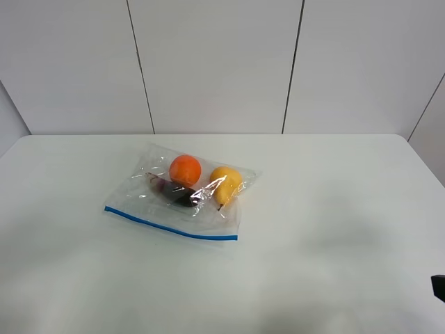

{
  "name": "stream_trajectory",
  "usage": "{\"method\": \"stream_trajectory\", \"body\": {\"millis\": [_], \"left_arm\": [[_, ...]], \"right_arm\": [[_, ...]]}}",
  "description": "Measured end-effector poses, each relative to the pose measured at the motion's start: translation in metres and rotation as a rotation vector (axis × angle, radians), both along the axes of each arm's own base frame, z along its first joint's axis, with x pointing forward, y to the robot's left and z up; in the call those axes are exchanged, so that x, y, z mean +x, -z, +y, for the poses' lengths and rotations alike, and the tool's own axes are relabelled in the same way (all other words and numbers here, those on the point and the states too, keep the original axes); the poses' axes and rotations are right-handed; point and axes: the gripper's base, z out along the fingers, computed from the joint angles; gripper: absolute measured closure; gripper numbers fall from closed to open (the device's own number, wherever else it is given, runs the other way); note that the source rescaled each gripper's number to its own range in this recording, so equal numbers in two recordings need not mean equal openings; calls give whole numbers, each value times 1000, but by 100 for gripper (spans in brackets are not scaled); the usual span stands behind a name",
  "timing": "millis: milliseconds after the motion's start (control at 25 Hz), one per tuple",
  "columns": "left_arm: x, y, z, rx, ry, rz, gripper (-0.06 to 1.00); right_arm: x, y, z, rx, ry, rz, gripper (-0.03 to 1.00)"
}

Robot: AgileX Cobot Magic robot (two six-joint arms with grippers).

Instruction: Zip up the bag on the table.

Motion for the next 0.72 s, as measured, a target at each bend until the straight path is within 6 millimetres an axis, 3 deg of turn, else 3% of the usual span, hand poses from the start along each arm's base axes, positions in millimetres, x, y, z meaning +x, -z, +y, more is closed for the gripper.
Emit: {"method": "stream_trajectory", "body": {"millis": [440,720], "left_arm": [[0,0,0,0,0,0,-6],[0,0,0,0,0,0,-6]], "right_arm": [[-43,-5,-3,17,87,-276,-3],[-47,-5,-2,20,96,-299,-3]]}}
